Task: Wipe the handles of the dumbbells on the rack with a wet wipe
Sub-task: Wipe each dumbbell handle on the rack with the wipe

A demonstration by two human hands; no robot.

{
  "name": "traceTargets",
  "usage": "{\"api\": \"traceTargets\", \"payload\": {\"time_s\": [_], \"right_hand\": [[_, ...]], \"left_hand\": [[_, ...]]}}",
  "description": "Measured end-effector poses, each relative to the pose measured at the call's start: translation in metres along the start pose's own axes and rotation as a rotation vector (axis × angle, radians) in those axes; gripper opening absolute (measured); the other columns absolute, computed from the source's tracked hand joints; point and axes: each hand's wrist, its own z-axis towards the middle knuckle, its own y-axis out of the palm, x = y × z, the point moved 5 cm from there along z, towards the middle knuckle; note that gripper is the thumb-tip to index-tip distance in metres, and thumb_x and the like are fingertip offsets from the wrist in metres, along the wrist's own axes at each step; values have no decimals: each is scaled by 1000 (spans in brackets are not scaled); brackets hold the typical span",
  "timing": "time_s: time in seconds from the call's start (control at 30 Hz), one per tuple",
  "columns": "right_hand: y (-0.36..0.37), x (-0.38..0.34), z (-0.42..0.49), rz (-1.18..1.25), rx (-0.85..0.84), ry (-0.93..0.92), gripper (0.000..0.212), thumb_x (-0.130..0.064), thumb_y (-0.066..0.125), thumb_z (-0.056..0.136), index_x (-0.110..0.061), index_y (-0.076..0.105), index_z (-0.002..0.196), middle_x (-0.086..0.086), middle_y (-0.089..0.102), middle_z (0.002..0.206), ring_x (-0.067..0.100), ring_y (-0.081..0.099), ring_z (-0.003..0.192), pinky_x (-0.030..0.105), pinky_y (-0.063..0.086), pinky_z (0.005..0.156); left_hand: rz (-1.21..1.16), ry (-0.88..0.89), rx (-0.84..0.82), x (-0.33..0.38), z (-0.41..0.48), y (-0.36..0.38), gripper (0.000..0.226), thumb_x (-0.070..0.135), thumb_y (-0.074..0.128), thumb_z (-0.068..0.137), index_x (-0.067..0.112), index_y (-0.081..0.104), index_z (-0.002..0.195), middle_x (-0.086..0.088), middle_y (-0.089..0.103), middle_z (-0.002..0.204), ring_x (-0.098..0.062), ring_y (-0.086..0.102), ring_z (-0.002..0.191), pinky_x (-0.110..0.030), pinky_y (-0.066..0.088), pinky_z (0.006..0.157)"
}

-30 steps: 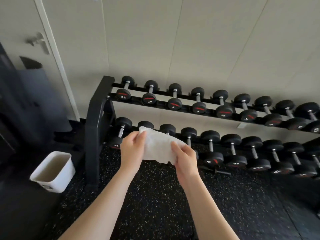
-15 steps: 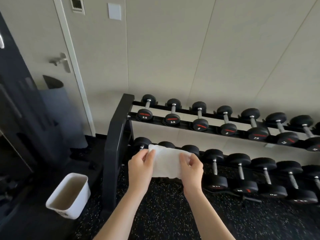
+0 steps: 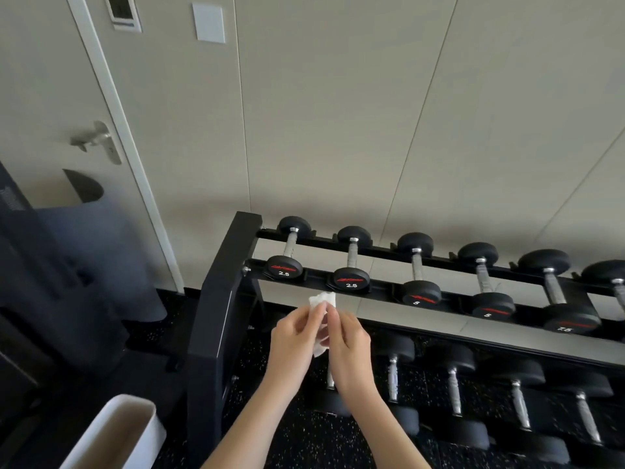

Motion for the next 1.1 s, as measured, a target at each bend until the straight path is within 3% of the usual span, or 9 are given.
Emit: {"api": "traceTargets", "payload": {"time_s": [0.1,0.2,0.3,0.4,0.5,0.57,0.73,0.9,1.1], "right_hand": [[12,6,23,-3,-85,27,26,-23,41,99,-20,66,93,-2,66,83,14,63,78,38,53,73],[29,14,49,-33,-170,43,26,-13,47,96,-28,62,111,-9,68,91,9,64,83,28,54,75],[38,22,77,-52,-49,37,18,-15,57,91,-31,60,97,-9,65,89,6,61,79,23,51,72],[52,36,113,-32,43,119,19,-28,66,85,-29,56,101,-8,59,97,8,55,85,21,46,72],[83,46,147,162,-126,270,23,-38,65,85,-19,65,96,2,67,97,18,62,93,27,51,78],[98,50,170,243,-111,320,34,-41,67,80,-9,67,89,11,69,90,26,65,88,36,51,81],[116,62,209,303,29,358,32,-38,69,77,-8,63,83,12,65,81,23,60,76,38,49,72],[120,72,234,225,-43,385,20,-32,65,84,-12,65,85,10,66,80,21,59,71,27,49,60],[126,93,254,399,-108,466,23,-19,64,85,-1,65,100,21,69,94,31,66,85,37,55,72]], "left_hand": [[21,-61,68,-7,33,-13,22,29,69,85,9,70,77,-7,70,72,-21,70,74,-30,56,63],[40,-128,177,-19,69,-32,22,23,67,86,7,68,72,-12,67,67,-26,67,68,-38,54,57],[8,-184,237,-28,105,-48,27,21,62,88,-5,63,79,-15,59,67,-26,56,66,-36,46,55],[-152,-271,145,-31,141,-58,19,20,61,91,3,70,91,-8,66,75,-19,62,68,-24,48,53],[-300,-348,38,-39,181,-74,21,24,61,90,8,71,100,-15,71,92,-28,69,80,-34,54,61],[-346,-390,26,-48,210,-86,25,24,61,90,6,70,104,-18,70,98,-31,69,89,-35,55,64],[-394,-435,57,-74,263,-105,19,14,62,89,2,69,102,-18,69,103,-28,67,95,-35,55,75],[-302,-541,-121,-97,294,-100,29,17,66,86,12,61,115,-12,70,104,-20,68,96,-28,55,72],[-285,-581,-180,-121,306,-82,16,8,63,87,-3,68,98,-17,70,87,-26,67,79,-29,54,69]]}}
